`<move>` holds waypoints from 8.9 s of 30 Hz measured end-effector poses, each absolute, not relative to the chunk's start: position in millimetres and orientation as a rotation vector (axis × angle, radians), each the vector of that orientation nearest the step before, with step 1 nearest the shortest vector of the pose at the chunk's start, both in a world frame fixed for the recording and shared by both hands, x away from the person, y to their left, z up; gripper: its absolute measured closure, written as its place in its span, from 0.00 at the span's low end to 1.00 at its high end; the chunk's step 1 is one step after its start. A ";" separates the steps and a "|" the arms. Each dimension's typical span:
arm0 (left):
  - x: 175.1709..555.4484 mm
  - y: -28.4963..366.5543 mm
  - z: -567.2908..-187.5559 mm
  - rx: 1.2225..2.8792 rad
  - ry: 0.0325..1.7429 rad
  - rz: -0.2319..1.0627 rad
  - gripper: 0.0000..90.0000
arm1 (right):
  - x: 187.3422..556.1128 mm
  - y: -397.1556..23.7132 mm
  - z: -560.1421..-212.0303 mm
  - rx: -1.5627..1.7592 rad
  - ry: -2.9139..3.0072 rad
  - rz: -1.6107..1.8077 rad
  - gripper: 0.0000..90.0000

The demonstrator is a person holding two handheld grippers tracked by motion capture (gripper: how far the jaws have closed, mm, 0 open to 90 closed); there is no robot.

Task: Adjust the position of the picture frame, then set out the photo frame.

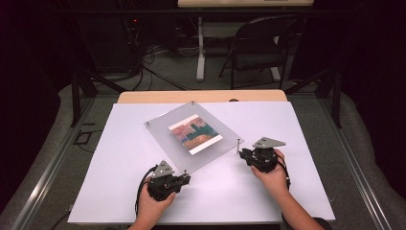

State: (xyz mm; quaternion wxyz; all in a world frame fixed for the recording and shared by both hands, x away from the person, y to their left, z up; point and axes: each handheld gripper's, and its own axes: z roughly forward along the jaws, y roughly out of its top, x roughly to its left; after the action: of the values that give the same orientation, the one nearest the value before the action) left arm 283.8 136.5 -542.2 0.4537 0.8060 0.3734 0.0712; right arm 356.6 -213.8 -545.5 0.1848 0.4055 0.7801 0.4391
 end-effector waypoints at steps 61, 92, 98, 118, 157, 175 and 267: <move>345.6 162.4 -543.8 1.928 1.080 0.241 0.95 | 340.8 -201.9 -547.9 1.207 2.239 1.278 0.95; 340.0 157.0 -552.5 1.982 1.063 0.227 0.94 | 341.9 -207.5 -558.5 1.268 2.267 1.260 0.95; 340.0 157.9 -553.0 1.974 1.066 0.218 0.94 | 340.9 -207.5 -558.9 1.272 2.264 1.261 0.94; 319.4 160.4 -546.1 1.994 1.046 0.322 0.48 | 310.4 -204.9 -549.0 1.099 2.306 1.107 0.46; 310.8 205.3 -524.0 1.870 1.181 0.334 0.44 | 302.4 -237.8 -525.4 1.147 2.196 1.162 0.46; 322.2 203.5 -509.9 1.890 1.140 0.366 0.45 | 310.3 -240.4 -516.3 1.134 2.224 1.156 0.46; 489.8 139.2 -524.3 1.915 1.420 0.175 0.39 | 483.3 -197.0 -520.1 1.527 2.220 1.138 0.42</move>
State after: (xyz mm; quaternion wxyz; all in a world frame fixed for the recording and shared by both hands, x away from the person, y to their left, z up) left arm 489.8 139.2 -524.3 0.3668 0.7452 0.5527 0.0679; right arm 483.3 -197.0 -520.1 0.1083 0.5189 0.7546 0.3868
